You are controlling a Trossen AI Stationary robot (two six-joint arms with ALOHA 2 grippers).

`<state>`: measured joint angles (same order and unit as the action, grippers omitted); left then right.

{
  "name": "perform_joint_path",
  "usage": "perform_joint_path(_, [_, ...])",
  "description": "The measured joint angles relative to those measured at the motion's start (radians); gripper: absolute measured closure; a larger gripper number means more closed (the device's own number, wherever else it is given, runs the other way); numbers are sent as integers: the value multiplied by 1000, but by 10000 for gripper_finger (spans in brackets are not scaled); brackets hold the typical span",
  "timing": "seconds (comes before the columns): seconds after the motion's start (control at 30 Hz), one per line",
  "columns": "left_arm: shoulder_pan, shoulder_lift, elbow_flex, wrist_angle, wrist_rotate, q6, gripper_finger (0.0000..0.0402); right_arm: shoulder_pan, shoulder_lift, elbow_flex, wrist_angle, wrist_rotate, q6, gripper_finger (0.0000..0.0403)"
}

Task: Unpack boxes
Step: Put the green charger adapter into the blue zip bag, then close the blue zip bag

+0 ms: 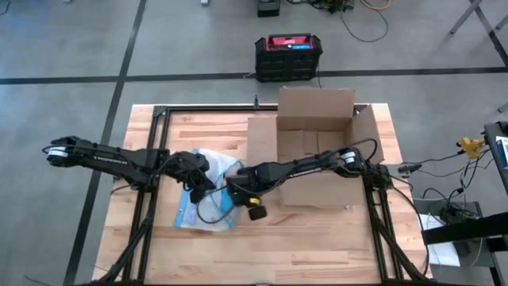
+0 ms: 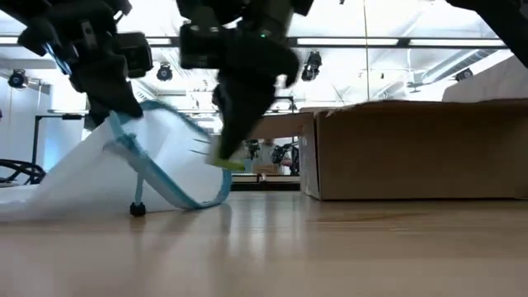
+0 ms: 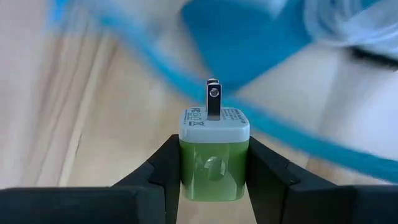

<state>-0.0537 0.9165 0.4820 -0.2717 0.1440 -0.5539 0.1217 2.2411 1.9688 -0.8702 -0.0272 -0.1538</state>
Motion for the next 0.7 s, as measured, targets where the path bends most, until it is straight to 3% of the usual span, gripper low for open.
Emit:
perform_joint_path(0.2, [-67,0,0,7,1,-15,401,-15,53,-3,253,12,109,287])
perform_joint_path(0.3, [-82,-1,0,20,-3,-34,401,-20,91,-4,301,100,137,282])
perform_joint_path(0.43, [-101,-1,0,34,-5,-60,401,-30,102,-1,322,213,185,234])
perform_joint_path(0.7, [-110,0,0,35,-5,-31,401,-32,101,20,331,212,205,150])
